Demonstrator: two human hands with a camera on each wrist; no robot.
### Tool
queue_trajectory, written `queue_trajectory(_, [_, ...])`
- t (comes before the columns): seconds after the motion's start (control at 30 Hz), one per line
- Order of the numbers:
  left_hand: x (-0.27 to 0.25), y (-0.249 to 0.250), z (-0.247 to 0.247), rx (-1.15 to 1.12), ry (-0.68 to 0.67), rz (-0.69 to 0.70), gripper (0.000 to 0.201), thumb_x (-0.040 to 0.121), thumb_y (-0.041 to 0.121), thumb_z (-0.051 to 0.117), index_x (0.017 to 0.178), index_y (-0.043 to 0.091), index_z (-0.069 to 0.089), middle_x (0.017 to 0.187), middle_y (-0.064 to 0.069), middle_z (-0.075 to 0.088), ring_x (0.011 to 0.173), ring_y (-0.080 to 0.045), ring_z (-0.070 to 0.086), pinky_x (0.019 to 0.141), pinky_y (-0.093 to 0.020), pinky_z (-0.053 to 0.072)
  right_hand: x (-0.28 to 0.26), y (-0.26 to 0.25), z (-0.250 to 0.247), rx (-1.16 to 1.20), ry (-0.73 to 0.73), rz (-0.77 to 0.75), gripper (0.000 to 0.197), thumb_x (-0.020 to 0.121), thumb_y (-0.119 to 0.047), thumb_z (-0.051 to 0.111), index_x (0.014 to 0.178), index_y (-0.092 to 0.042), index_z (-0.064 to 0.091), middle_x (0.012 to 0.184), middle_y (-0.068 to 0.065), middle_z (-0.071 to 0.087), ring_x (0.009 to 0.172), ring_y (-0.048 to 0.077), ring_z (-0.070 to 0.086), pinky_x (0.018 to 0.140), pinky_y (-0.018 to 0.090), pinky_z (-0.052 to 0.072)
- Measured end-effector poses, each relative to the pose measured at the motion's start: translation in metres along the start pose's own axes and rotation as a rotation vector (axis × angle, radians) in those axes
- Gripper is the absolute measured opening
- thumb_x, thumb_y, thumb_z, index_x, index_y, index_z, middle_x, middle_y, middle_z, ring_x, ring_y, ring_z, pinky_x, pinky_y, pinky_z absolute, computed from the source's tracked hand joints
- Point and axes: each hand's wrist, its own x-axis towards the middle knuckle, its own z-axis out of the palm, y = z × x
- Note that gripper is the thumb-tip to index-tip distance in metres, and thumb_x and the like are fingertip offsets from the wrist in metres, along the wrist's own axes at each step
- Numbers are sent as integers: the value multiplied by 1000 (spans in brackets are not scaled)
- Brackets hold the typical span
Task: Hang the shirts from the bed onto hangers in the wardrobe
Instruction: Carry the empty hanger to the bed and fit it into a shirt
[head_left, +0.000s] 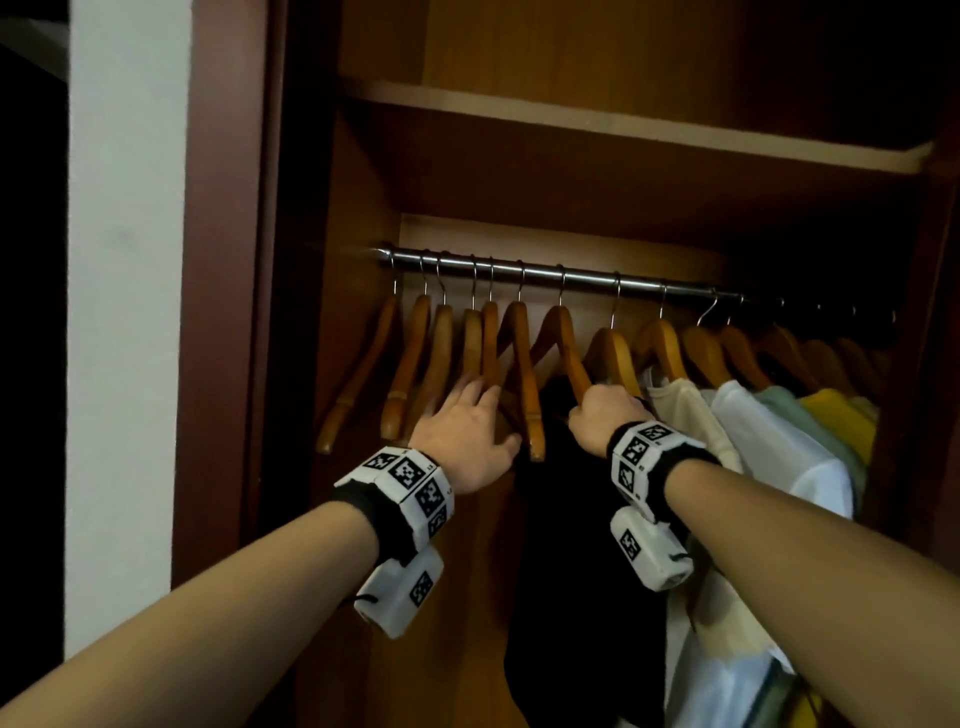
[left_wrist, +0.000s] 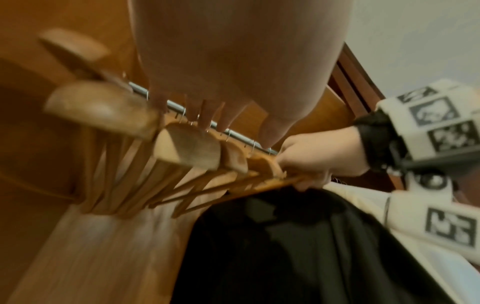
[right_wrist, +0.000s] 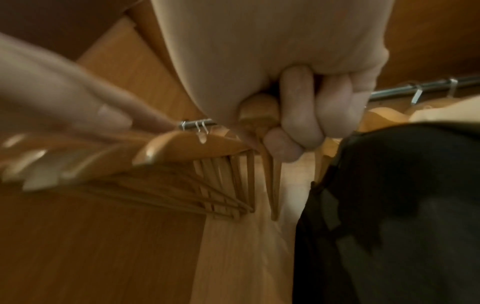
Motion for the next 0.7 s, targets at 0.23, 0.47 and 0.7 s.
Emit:
queue_trajectory(0.23, [0, 14, 25, -3, 79, 100, 73, 97, 52, 40, 157, 18, 15, 166, -1, -1, 151, -16, -11, 122, -44, -2, -8, 28, -4, 126, 49, 6, 34, 99, -28, 44, 69, -12, 49, 85, 11, 58, 83, 32, 59, 71, 34, 46])
queue_trajectory(0.47, [-5, 43, 47, -116, 146, 277, 67, 100, 47, 38, 156, 17, 19, 166, -1, 5, 152, -13, -6, 124, -36, 0, -46, 65, -6, 137, 77, 54, 32, 99, -34, 46, 105, -5, 57, 97, 12, 61, 97, 33, 62, 81, 35, 49])
queue_trajectory(0.7, [-15, 105, 55, -212, 156, 341, 67, 99, 40, 45, 156, 13, 21, 165, -4, 11, 152, -15, 1, 124, -33, 5, -120, 128, -28, 180, 70, 41, 30, 99, -35, 49, 97, -6, 55, 90, 14, 63, 85, 33, 61, 70, 33, 46])
